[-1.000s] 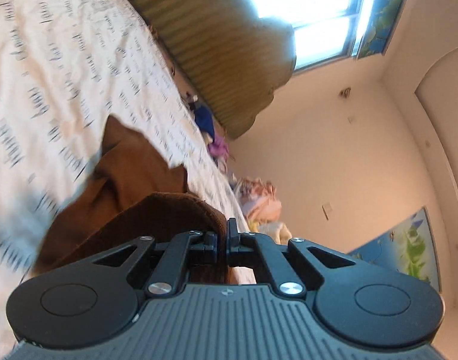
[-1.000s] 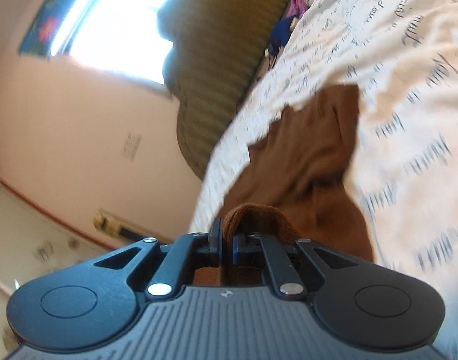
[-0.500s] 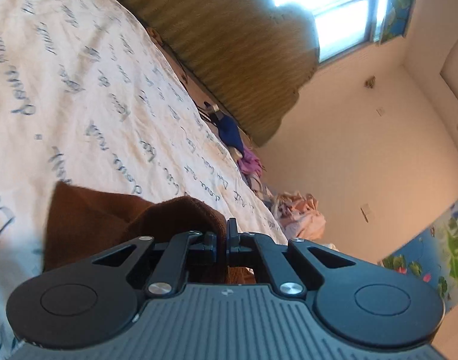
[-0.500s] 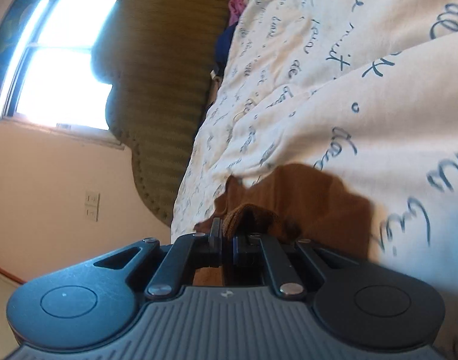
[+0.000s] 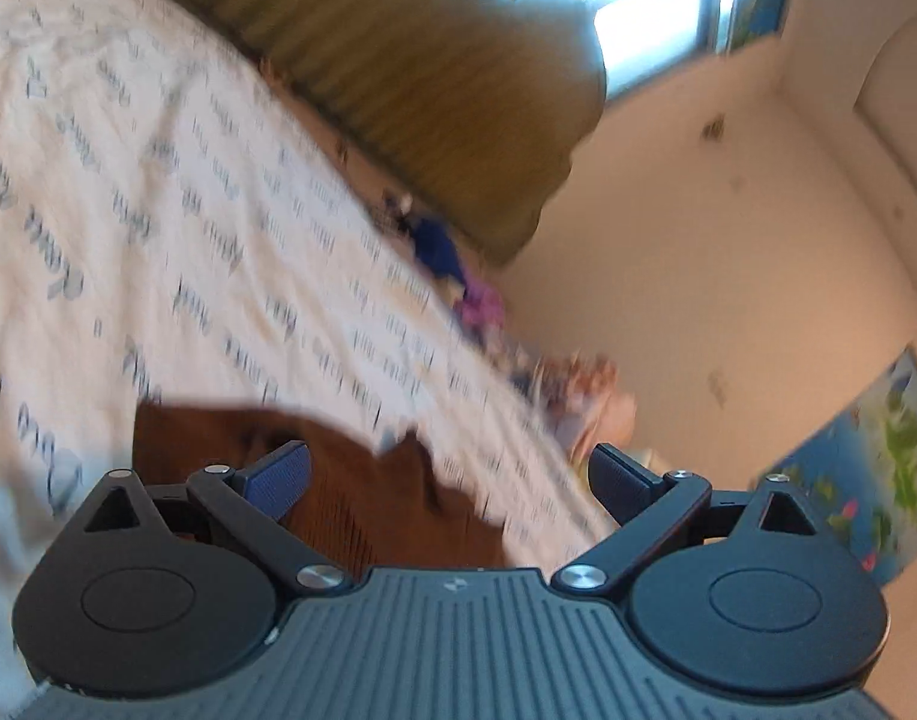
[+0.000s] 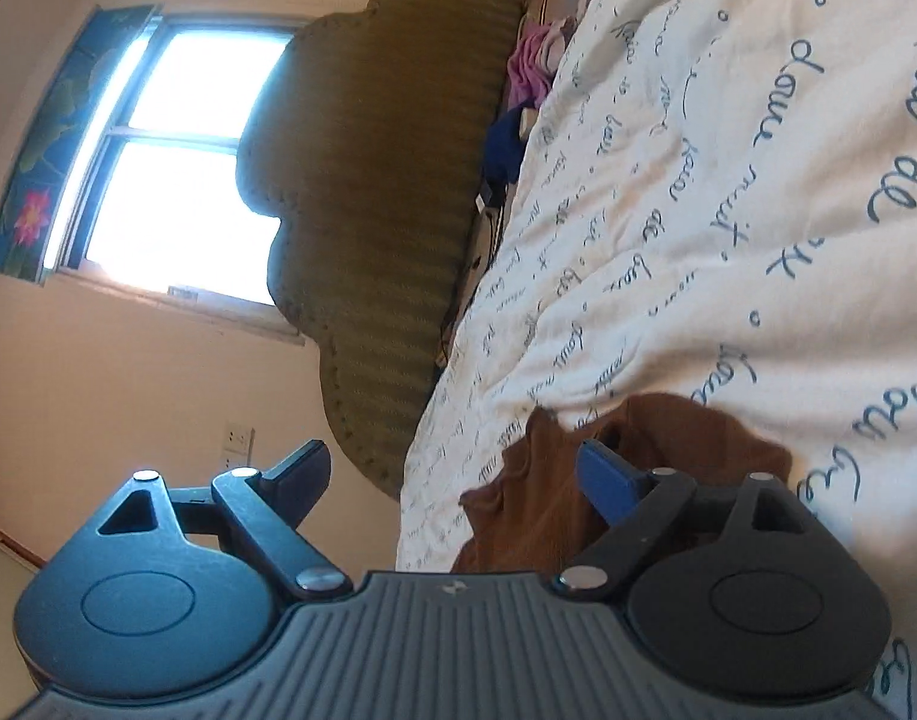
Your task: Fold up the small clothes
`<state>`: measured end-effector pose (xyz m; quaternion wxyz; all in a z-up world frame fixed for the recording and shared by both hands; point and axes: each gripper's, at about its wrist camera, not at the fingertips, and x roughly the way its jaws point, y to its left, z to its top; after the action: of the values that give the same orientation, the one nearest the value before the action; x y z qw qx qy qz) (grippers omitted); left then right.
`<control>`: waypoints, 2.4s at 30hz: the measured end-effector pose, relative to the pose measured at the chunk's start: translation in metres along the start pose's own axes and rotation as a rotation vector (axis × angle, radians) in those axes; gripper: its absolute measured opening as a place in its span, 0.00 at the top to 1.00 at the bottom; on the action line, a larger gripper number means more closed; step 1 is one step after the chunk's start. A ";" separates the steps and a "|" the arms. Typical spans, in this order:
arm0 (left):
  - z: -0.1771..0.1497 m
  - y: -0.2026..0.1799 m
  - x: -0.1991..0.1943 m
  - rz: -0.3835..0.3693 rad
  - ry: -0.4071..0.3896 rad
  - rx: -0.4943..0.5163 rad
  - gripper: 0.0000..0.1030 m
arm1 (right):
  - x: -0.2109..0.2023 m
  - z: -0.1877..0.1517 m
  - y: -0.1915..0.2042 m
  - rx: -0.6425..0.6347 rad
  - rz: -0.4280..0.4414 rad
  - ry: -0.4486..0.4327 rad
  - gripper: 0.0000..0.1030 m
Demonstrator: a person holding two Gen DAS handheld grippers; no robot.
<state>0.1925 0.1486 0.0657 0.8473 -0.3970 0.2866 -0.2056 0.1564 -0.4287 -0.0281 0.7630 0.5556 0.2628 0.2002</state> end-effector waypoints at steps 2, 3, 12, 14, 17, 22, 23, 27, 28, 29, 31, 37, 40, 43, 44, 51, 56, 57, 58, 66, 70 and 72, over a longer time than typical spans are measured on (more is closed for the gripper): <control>-0.011 -0.001 0.007 0.030 0.055 -0.017 0.07 | 0.008 -0.007 0.001 0.007 -0.034 0.038 0.12; -0.017 0.000 0.012 0.045 0.081 -0.037 0.07 | 0.014 -0.009 0.001 0.021 -0.045 0.056 0.12; -0.010 0.015 0.056 0.167 0.079 -0.100 0.41 | 0.051 -0.023 -0.003 0.063 -0.182 0.188 0.12; -0.004 0.014 0.070 0.167 0.094 -0.081 0.96 | 0.059 -0.012 -0.006 0.099 -0.172 0.168 0.12; 0.005 0.019 0.092 0.155 0.092 -0.130 0.96 | 0.067 0.011 -0.018 0.228 -0.086 0.103 0.12; 0.022 0.039 0.093 0.120 -0.090 -0.263 0.36 | 0.063 0.024 -0.037 0.367 0.094 -0.059 0.12; 0.022 0.047 0.090 0.122 -0.094 -0.326 0.03 | 0.060 0.022 -0.036 0.340 0.056 -0.059 0.12; 0.015 0.042 0.050 0.126 -0.128 -0.262 0.05 | 0.035 0.005 -0.024 0.195 -0.027 -0.003 0.13; 0.012 0.037 0.036 0.152 -0.137 -0.220 0.05 | 0.022 -0.002 -0.018 0.142 -0.045 0.005 0.13; 0.006 0.034 0.022 0.164 -0.151 -0.191 0.05 | 0.010 -0.009 -0.013 0.095 -0.059 0.015 0.13; -0.008 0.033 -0.013 0.187 -0.195 -0.167 0.05 | -0.015 -0.027 -0.005 0.005 -0.128 0.045 0.12; -0.038 0.029 -0.127 0.459 -0.459 -0.055 0.06 | -0.079 -0.093 0.005 -0.235 -0.346 0.097 0.13; -0.029 0.020 -0.149 0.615 -0.453 0.088 0.03 | -0.086 -0.115 0.011 -0.310 -0.387 0.120 0.13; -0.025 0.017 -0.124 0.618 -0.202 0.097 0.03 | -0.074 -0.122 0.014 -0.327 -0.381 0.140 0.12; -0.029 0.021 -0.113 0.554 -0.108 0.047 0.04 | -0.067 -0.121 0.013 -0.302 -0.364 0.143 0.12; -0.064 0.044 -0.069 0.267 0.022 -0.250 0.04 | -0.039 -0.120 0.009 -0.195 -0.305 0.147 0.12; -0.058 0.038 -0.055 0.155 -0.006 -0.298 0.07 | -0.031 -0.117 0.010 -0.165 -0.303 0.112 0.12; -0.057 0.031 -0.055 0.138 -0.019 -0.273 0.07 | -0.029 -0.117 0.010 -0.162 -0.302 0.104 0.12; -0.054 0.023 -0.056 0.135 -0.015 -0.242 0.07 | -0.027 -0.117 0.009 -0.158 -0.295 0.103 0.12; -0.072 0.039 -0.032 0.223 0.062 -0.243 0.12 | -0.011 -0.116 0.010 -0.189 -0.317 0.107 0.14; -0.069 0.031 -0.018 0.308 0.056 -0.173 0.82 | 0.001 -0.110 0.003 -0.185 -0.392 0.121 0.81; -0.069 0.035 -0.010 0.331 0.070 -0.174 0.90 | 0.004 -0.109 -0.001 -0.178 -0.380 0.120 0.82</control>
<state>0.1440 0.1370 0.0055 0.8215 -0.4091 0.3938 -0.0516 0.0917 -0.3460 -0.0566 0.8161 0.4134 0.3891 0.1079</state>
